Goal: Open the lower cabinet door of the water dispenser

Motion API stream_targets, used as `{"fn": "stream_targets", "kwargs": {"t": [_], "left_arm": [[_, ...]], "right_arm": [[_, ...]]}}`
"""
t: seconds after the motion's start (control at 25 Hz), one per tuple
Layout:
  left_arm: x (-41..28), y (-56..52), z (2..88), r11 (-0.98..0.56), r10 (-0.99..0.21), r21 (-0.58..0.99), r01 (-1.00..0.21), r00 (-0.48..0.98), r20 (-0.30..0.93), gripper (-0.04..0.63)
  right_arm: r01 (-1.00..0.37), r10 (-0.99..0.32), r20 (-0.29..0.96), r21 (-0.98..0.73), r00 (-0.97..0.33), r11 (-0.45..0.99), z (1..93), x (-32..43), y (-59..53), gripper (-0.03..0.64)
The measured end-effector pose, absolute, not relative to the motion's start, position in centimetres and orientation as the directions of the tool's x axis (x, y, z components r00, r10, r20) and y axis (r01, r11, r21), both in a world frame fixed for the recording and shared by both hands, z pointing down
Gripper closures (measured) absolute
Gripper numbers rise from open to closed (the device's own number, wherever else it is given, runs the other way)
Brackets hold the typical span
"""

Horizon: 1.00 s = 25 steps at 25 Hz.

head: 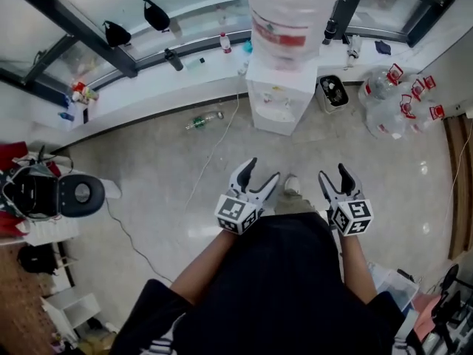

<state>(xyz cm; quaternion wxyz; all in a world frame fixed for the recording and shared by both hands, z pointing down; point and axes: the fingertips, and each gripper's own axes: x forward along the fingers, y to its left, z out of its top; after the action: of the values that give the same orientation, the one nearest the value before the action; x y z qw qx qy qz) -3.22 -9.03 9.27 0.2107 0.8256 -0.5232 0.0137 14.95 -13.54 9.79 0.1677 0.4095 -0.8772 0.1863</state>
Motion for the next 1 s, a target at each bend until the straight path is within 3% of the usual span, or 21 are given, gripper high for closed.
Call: {"fn": "stream_targets", "kwargs": {"t": [0.24,0.52,0.68,1.0], "left_arm": [[-0.9,-15.1,8.8,-0.335,-0.873,0.270,-0.903,0.405,0.272,0.298],[1.1,-17.3,13.2,-0.229,-0.857,0.313,-0.922,0.343,0.384,0.295],[1.1,-19.0,14.7,-0.210,-0.873,0.315,-0.926,0.323,0.366,0.295],[-1.6,-18.8,19.9,-0.203,-0.875,0.342,-0.918,0.327,0.357,0.295]], "right_arm": [[-0.740,-0.598,0.473,-0.201,-0.647,0.642,12.6,17.5,-20.3,0.371],[-0.692,-0.544,0.486,-0.197,-0.684,0.694,16.8,18.7,-24.3,0.371],[-0.657,-0.498,0.506,-0.199,-0.704,0.727,19.8,17.5,-25.5,0.371],[-0.724,-0.610,0.471,-0.093,-0.637,0.684,22.9,16.3,-26.1,0.371]]}}
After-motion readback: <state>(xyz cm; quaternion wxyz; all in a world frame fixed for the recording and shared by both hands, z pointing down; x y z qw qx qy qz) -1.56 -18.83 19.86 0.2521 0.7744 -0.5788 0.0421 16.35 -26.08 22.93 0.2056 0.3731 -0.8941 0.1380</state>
